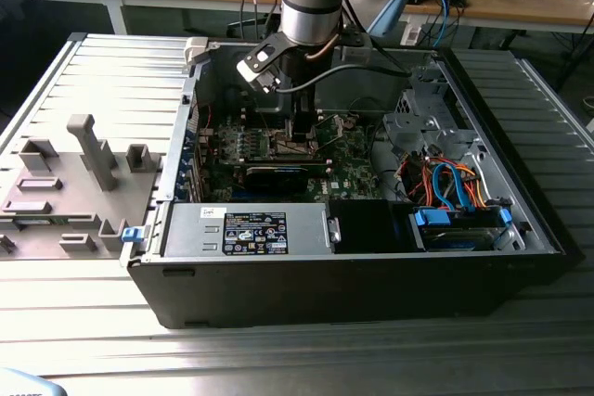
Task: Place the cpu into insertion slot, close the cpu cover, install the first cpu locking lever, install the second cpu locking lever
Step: 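Place the cpu into insertion slot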
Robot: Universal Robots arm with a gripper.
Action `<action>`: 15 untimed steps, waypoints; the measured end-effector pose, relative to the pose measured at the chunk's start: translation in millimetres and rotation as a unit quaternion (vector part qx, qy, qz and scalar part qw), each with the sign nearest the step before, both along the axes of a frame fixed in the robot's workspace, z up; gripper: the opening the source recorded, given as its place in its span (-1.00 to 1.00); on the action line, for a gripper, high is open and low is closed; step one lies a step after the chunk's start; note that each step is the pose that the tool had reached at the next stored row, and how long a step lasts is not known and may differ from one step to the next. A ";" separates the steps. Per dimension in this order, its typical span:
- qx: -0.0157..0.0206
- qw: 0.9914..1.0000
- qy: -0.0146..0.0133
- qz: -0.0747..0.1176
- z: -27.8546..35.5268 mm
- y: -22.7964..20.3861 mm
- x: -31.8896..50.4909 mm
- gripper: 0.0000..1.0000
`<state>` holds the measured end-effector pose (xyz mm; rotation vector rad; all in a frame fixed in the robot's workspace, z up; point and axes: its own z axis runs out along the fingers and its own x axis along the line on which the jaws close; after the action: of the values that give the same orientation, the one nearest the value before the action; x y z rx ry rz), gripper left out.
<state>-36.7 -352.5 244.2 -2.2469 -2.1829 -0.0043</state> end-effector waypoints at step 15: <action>0.000 1.000 0.000 0.001 -2.5 4.0 0.0 0.09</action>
<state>-36.7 -348.5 241.7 -2.2457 -2.1841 -0.0044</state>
